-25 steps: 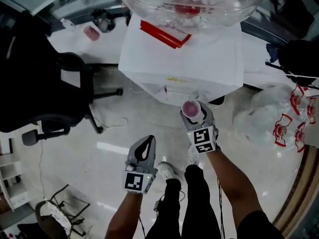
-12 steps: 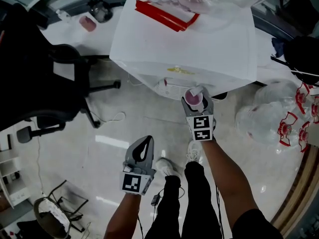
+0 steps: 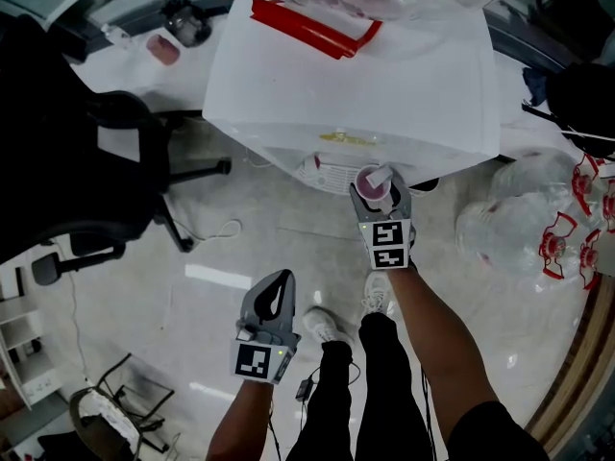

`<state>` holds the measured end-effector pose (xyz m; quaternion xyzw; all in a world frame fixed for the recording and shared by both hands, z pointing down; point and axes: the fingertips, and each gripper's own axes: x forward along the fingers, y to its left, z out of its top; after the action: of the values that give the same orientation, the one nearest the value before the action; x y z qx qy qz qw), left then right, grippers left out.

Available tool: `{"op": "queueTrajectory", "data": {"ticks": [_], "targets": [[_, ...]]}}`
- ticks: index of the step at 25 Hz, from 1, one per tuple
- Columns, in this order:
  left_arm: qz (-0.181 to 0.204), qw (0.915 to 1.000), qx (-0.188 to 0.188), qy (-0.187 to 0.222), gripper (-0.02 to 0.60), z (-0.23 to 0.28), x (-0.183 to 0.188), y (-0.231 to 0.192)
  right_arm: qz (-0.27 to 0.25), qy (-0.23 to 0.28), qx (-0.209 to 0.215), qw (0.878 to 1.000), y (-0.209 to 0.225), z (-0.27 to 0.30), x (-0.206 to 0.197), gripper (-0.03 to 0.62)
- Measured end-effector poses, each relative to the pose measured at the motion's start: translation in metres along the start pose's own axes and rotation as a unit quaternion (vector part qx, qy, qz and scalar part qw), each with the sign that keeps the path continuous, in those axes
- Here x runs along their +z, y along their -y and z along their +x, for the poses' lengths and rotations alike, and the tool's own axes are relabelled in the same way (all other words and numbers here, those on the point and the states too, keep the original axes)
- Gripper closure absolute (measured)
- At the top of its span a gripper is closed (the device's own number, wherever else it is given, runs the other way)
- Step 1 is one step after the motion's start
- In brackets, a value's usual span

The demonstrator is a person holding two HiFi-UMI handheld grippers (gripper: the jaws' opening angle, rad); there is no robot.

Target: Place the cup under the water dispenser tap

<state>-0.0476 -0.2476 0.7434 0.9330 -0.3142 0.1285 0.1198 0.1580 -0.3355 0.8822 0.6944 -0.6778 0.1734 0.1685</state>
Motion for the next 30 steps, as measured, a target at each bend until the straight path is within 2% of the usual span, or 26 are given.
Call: {"op": "queueTrajectory", "data": {"ticks": [4, 8, 11, 14, 19, 26, 30], "targets": [[0.000, 1.0000, -0.001, 0.001, 0.565, 0.001, -0.001, 0.000, 0.005, 0.004, -0.002, 1.000, 0.001, 0.003, 0.000, 0.287], [-0.012, 0.9997, -0.003, -0.021, 0.565, 0.001, -0.005, 0.005, 0.014, -0.003, -0.004, 1.000, 0.005, 0.002, -0.007, 0.281], [-0.012, 0.9999, 0.002, -0.009, 0.565, -0.001, -0.005, 0.002, 0.020, -0.012, -0.005, 1.000, 0.004, 0.002, -0.014, 0.253], [-0.012, 0.9998, 0.000, -0.016, 0.565, -0.002, 0.000, 0.002, 0.016, -0.016, -0.001, 1.000, 0.001, -0.003, -0.012, 0.226], [-0.009, 0.9999, 0.005, -0.004, 0.565, -0.005, 0.014, 0.001, 0.014, -0.019, -0.003, 1.000, -0.002, -0.025, -0.008, 0.224], [-0.011, 0.9998, -0.003, 0.017, 0.565, -0.017, 0.056, 0.015, 0.003, 0.025, 0.011, 1.000, -0.023, -0.088, 0.050, 0.237], [-0.011, 0.9999, -0.010, 0.001, 0.565, -0.024, 0.080, 0.024, -0.003, 0.060, 0.019, 0.998, -0.034, -0.130, 0.099, 0.281]]}}
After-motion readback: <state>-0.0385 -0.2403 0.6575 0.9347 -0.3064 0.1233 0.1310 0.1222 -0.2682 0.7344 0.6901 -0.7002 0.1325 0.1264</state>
